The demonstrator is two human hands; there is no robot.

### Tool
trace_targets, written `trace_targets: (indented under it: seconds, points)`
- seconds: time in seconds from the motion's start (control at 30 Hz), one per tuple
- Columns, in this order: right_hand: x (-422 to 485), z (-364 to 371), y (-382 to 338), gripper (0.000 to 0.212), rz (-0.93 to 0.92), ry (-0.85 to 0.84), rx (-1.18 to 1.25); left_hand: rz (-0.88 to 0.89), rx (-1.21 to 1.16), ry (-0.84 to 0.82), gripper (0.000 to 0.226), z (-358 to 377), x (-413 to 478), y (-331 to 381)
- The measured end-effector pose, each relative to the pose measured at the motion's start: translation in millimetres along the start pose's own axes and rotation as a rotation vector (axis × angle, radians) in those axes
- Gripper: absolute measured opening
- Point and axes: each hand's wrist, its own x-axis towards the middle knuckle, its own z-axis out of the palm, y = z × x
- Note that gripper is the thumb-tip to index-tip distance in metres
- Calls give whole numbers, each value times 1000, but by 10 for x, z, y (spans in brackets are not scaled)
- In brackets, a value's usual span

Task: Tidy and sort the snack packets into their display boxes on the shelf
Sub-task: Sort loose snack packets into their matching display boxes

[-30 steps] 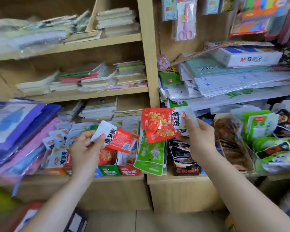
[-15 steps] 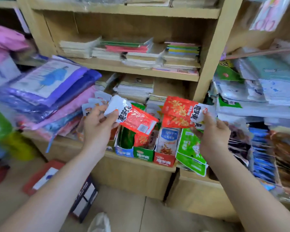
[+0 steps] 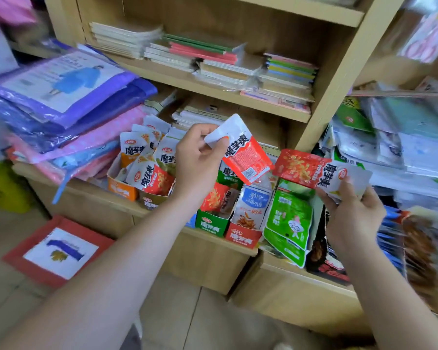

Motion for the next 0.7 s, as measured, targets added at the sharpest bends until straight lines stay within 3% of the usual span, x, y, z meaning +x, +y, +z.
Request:
trace_targets:
  seconds: [0.1, 0.3, 0.4, 0.6, 0.7]
  points:
    - [19, 23, 5, 19, 5, -20, 26, -4, 80, -78, 13, -33, -3, -69]
    - [72, -22, 6, 15, 8, -27, 54, 94, 368, -397, 21, 27, -96, -295]
    - [116, -52, 2, 9, -18, -40, 37, 178, 625, -520, 15, 50, -108, -436]
    - [118, -99, -50, 12, -86, -99, 15, 342, 1063, -624, 44, 164, -99, -429]
    - [122, -128, -69, 11, -116, -98, 12, 397, 1006, -585, 22, 303, -67, -410]
